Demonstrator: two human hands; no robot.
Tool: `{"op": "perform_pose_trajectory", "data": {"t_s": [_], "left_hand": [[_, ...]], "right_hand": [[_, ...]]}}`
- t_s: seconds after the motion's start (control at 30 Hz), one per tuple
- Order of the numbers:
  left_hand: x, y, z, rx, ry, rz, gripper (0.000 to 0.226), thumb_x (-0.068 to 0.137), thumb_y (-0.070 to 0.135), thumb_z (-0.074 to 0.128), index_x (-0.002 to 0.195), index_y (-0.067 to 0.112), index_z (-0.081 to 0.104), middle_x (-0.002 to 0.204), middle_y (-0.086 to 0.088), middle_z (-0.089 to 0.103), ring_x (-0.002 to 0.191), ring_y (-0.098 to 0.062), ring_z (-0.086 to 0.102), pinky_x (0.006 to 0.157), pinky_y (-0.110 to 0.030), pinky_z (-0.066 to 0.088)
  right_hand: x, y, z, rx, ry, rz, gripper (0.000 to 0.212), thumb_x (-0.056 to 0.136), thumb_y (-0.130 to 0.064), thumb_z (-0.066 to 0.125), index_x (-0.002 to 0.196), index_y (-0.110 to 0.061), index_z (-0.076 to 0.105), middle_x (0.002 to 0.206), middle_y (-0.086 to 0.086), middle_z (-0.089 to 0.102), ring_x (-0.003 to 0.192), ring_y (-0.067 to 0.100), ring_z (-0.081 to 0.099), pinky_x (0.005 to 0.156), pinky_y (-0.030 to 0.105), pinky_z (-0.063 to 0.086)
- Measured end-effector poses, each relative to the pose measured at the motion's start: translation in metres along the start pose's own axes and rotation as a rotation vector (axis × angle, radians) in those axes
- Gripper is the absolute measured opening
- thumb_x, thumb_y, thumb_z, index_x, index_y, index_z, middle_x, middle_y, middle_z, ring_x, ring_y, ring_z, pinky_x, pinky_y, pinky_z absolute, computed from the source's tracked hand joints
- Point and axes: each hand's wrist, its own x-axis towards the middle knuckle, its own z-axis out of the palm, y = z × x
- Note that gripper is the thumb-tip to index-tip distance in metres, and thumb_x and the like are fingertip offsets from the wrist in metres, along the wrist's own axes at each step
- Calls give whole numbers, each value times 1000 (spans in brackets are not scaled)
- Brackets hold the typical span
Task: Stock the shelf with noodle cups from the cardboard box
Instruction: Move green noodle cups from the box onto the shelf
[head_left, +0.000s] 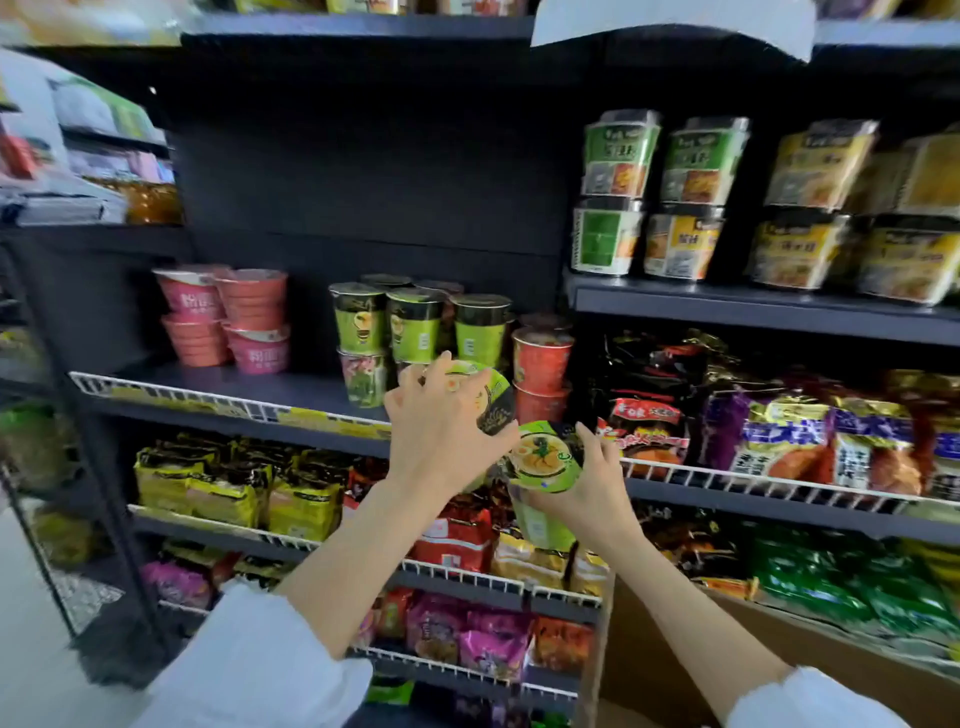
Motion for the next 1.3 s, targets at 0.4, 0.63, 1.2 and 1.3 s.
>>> {"op": "perform_pose_trajectory", "data": {"t_s": [0.4, 0.63, 1.2, 1.3], "left_hand": [[61, -247, -42, 28, 125, -140, 67, 76, 64, 56, 135, 33, 46, 151, -2, 29, 132, -31, 25, 102, -49, 29], [121, -356, -10, 53, 121, -178, 66, 76, 64, 56, 134, 34, 46, 148, -1, 32, 132, -32, 28, 101, -49, 30], [310, -463, 72, -32, -43, 19, 63, 76, 63, 55, 133, 37, 45, 142, 5, 36, 126, -31, 30, 101, -46, 29], [327, -468, 76, -66, -75, 60, 63, 78, 61, 55, 135, 37, 44, 143, 4, 35, 128, -31, 28, 104, -48, 25]], "right_hand": [[82, -190, 188, 248, 106, -143, 97, 68, -42, 81, 146, -15, 30, 139, 4, 32, 133, 17, 32, 104, 21, 28], [175, -252, 280, 229, 92, -231, 56, 76, -38, 75, 128, -35, 54, 148, 8, 24, 140, 25, 24, 112, 33, 25], [408, -233, 426, -295, 60, 194, 81, 93, -44, 48, 150, -3, 9, 153, 26, 1, 143, 40, 8, 114, 41, 20], [412, -218, 435, -553, 73, 217, 64, 100, -34, 36, 148, 2, 13, 154, 28, -2, 145, 38, 2, 117, 40, 14]]}}
